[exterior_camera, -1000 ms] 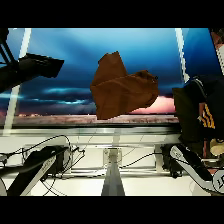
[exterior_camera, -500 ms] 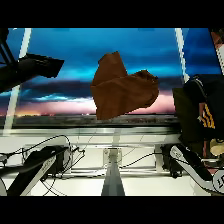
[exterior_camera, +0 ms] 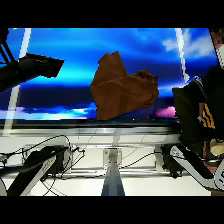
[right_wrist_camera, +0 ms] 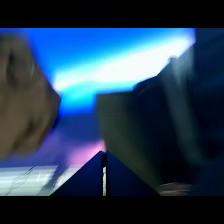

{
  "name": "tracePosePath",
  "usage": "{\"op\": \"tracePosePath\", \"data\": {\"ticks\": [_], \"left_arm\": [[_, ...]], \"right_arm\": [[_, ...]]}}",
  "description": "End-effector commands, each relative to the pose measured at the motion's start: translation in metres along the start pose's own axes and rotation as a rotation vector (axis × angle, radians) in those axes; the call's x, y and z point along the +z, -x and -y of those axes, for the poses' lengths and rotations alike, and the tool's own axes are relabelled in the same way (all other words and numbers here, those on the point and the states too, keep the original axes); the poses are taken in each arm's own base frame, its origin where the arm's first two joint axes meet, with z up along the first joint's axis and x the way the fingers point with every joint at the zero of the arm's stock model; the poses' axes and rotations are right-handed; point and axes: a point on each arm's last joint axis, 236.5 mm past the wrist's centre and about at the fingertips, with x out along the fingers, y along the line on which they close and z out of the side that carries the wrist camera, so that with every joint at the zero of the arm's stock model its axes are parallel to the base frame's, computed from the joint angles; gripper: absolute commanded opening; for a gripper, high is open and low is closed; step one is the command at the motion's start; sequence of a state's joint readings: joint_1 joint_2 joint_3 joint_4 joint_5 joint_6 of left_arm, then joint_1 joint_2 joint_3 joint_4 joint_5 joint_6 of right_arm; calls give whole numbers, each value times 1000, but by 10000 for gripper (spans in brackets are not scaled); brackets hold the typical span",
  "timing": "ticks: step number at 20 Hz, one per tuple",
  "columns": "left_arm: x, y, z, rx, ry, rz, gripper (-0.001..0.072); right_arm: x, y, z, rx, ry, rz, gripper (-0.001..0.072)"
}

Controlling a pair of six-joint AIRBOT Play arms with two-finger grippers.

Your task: Fold the clothes and pants, and hang the long-sleeved shirts on hangers.

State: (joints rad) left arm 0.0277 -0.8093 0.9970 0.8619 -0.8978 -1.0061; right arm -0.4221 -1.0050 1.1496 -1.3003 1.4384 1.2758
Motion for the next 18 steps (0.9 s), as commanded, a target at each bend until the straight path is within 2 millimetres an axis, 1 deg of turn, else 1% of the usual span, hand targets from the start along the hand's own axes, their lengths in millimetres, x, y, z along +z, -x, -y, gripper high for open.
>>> {"op": "tracePosePath", "data": {"ticks": [1,2,3,4,5,6,7,9,12,14,16,17,18], "left_arm": [[0,0,0,0,-1,0,632],[0,0,0,1,-1,0,632],[0,0,0,0,0,0,631],[0,0,0,0,0,1,631],[0,0,0,0,2,1,631],[0,0,0,0,13,0,631],[0,0,0,0,24,1,632],[0,0,0,0,27,1,631],[-1,0,-1,1,28,-1,632],[-2,-2,-1,0,30,-5,632],[-4,-5,-3,0,35,-13,632],[-5,-6,-4,0,38,-18,631],[-6,-9,-5,-1,41,-24,632]], "right_arm": [[-95,-90,-46,267,-87,-233,14],[-115,-110,-58,319,-155,-256,15],[-127,-127,-66,353,-224,-250,52],[-134,-141,-71,375,-296,-231,225],[-137,-151,-76,394,-360,-206,417],[-136,-160,-77,403,-418,-170,491],[-132,-165,-76,400,-458,-140,491],[-125,-172,-75,388,-472,-107,486],[-120,-189,-89,372,-430,-107,480],[-111,-203,-98,363,-443,-90,449],[-102,-210,-110,380,-460,-87,448],[-98,-212,-115,389,-457,-90,423],[-92,-213,-119,393,-443,-90,343]]}}
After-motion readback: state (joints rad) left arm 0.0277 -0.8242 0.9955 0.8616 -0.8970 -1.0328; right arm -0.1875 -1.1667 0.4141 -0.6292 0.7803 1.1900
